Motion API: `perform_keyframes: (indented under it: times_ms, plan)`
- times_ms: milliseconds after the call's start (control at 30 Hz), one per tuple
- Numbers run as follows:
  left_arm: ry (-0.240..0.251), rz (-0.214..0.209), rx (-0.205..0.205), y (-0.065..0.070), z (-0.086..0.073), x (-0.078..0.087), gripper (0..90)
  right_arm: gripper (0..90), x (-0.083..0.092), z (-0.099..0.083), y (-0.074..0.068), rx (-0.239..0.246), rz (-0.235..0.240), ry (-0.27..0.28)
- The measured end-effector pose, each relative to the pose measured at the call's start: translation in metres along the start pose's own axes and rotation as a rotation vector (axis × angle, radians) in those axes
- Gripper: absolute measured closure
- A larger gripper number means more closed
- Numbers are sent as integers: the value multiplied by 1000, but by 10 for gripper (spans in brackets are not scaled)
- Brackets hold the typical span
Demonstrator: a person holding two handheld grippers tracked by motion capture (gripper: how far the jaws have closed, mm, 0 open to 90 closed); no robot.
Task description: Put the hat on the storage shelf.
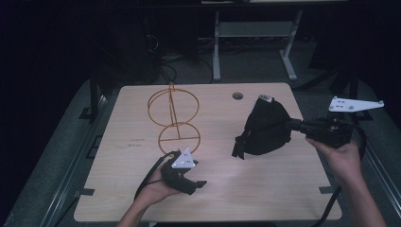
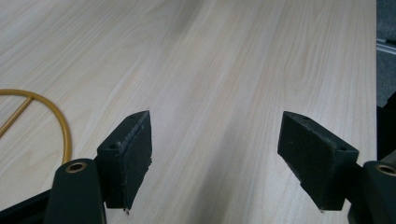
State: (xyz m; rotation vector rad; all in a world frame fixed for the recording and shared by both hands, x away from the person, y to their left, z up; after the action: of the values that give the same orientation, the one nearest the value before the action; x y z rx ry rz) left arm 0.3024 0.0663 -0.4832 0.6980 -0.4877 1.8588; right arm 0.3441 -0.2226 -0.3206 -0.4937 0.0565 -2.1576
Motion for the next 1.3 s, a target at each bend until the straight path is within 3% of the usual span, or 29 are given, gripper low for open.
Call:
perform_keyframes:
  times_ms: [233,600,1300]
  plan:
    - [10,4,-17,0,1,1,246,879,-6,15,-4,19,8,0]
    - [8,4,-7,1,-1,-2,239,879,-20,39,-10,42,40,6]
    - [32,17,13,-6,0,5,227,878,-66,87,-32,113,107,-18]
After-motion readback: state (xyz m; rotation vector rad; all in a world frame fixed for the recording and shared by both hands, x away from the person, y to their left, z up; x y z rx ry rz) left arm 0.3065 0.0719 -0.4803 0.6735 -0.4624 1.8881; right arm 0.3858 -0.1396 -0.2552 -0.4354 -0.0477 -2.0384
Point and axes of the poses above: each handheld gripper's, and its own axes: x roughly backward along the jaws, z roughly out of its top, y roughly to its right, the point moved 9 cm from there along -x, roughly forward along the jaws, and after that the axes turned 2 degrees about y, right-handed, at the moved point
